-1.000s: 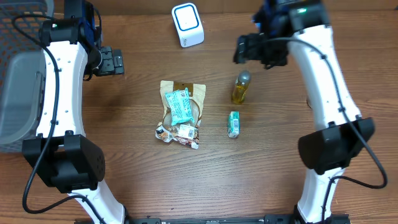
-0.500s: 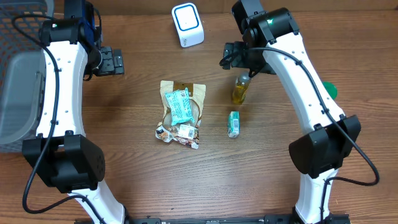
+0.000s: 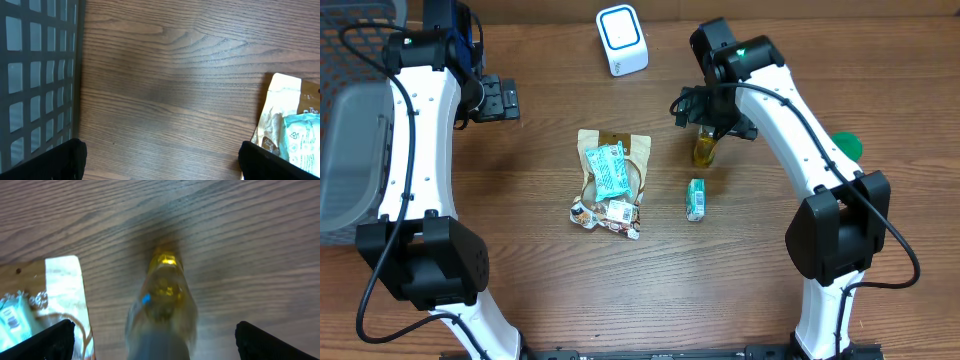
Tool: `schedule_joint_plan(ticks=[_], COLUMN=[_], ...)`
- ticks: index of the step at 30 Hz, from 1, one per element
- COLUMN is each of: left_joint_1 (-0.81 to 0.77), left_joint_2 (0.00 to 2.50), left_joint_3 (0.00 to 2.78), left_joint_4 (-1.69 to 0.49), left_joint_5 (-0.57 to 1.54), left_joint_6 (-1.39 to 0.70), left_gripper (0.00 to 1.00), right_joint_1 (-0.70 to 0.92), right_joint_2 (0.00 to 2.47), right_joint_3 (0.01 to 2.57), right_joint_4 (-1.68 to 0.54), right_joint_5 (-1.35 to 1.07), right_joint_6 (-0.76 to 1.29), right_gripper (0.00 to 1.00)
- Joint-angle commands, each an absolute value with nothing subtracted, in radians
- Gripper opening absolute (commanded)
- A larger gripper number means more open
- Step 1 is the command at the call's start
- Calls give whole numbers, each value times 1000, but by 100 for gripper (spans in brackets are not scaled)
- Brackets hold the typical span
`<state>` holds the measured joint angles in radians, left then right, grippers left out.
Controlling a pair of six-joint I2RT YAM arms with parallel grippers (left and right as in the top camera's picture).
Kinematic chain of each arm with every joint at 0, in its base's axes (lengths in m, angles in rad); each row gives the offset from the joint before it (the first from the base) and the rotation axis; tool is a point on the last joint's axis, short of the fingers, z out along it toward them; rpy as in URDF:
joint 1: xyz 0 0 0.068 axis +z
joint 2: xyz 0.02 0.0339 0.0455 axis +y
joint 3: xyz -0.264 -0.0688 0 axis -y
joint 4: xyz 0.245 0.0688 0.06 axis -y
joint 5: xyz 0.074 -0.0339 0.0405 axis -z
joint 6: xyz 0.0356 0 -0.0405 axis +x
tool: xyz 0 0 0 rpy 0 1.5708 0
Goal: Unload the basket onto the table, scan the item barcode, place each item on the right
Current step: 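Close the right gripper around the oil bottle and lift it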
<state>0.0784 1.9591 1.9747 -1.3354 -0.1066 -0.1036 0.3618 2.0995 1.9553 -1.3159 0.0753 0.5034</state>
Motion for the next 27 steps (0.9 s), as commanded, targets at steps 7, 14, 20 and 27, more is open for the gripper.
schedule_joint_plan(ticks=[7,14,20,27], left_joint_1=[72,72,73,72], left_joint_2=[1956,1956,1956,1956], left_joint_3=[1991,1991,1991,1991], left_joint_4=[-1334,-1334,-1334,-1334], left_joint_5=[-111,-111,-111,-111], left_joint_6=[-93,-93,-93,-93], left_gripper=[100,99,100,100], right_joint_1=[361,359,357,348], right_joint_2=[2087,2087,2087,2087], right_joint_3=[1916,1916,1916,1916], right_joint_4=[-1269,-1272,-1277,-1276], right_joint_5=[117,120,188,236], right_joint_6=[524,523,489,463], right_gripper=[74,45,43,43])
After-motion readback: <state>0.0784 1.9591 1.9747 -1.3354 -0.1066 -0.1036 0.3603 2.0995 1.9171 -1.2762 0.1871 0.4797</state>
